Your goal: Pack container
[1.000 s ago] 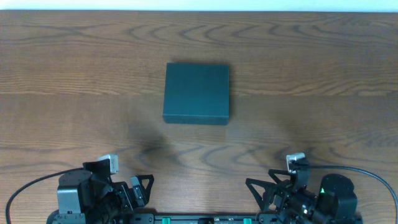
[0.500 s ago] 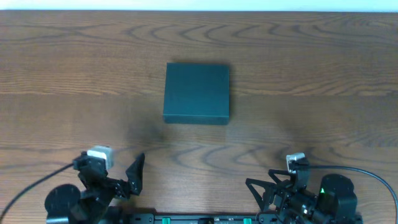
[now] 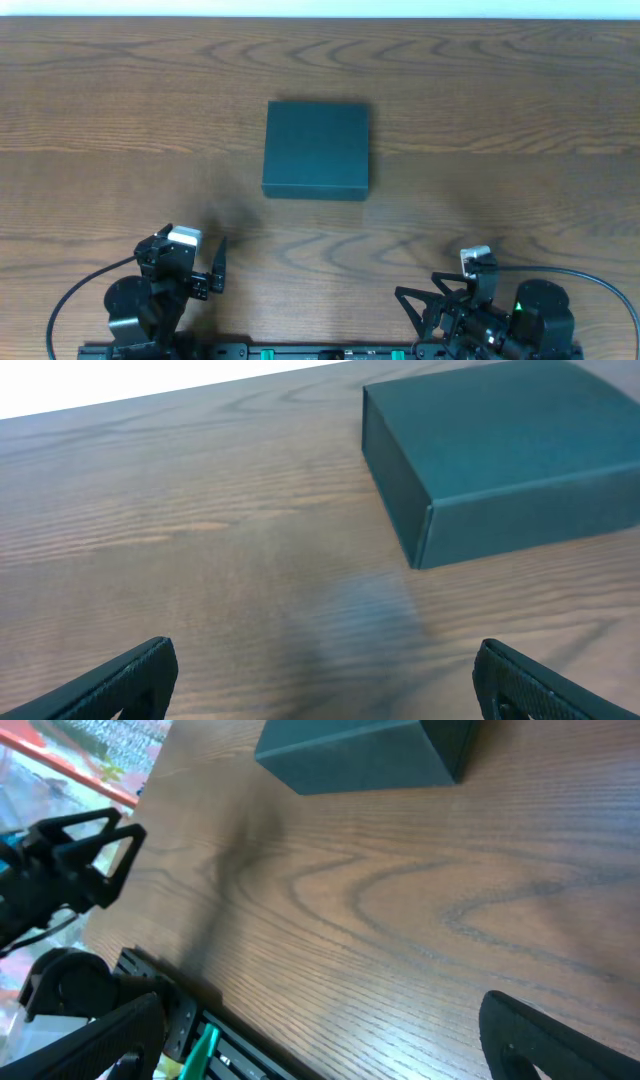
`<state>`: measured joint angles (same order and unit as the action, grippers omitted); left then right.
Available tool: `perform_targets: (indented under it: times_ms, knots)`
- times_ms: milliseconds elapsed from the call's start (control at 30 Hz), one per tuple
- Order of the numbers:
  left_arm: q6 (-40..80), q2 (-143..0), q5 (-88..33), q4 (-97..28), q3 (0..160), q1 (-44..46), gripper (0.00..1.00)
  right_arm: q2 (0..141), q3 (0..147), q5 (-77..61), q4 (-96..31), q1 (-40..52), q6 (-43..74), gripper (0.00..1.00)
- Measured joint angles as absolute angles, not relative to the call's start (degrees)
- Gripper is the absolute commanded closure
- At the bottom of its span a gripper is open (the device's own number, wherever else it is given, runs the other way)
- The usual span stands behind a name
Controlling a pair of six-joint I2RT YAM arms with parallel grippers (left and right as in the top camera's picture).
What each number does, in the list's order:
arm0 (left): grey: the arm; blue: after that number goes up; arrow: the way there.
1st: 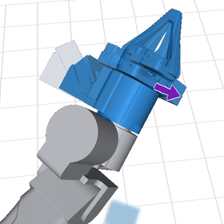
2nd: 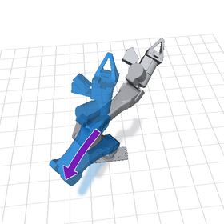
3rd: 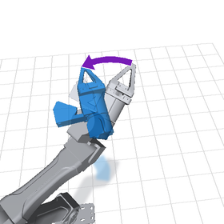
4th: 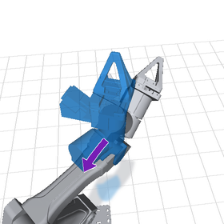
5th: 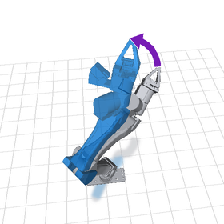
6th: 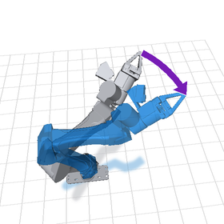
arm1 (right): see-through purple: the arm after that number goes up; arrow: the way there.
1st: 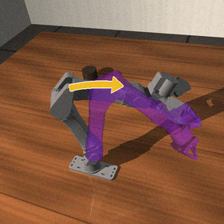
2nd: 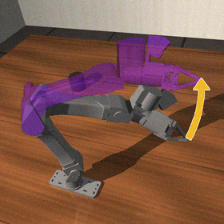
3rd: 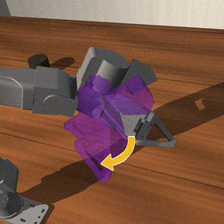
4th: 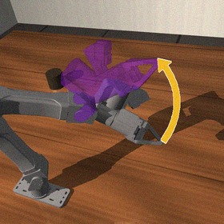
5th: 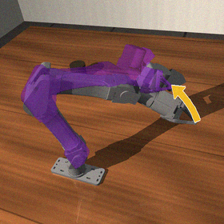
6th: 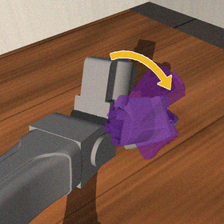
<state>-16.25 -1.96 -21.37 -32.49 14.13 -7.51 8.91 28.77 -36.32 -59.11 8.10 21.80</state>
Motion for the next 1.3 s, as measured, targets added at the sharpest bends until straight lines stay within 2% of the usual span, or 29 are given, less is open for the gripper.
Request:
perform_targets:
  times_ms: [233,1300]
  knots:
    - [-14.6,-0.8,-20.6,-29.3,9.1,-7.7,0.05,8.9,28.8,-36.3,-59.1,8.1,21.9,0.01]
    - [-13.3,-0.7,-20.3,-28.2,9.0,-7.7,0.04,8.9,28.8,-36.3,-59.1,8.1,21.9,0.01]
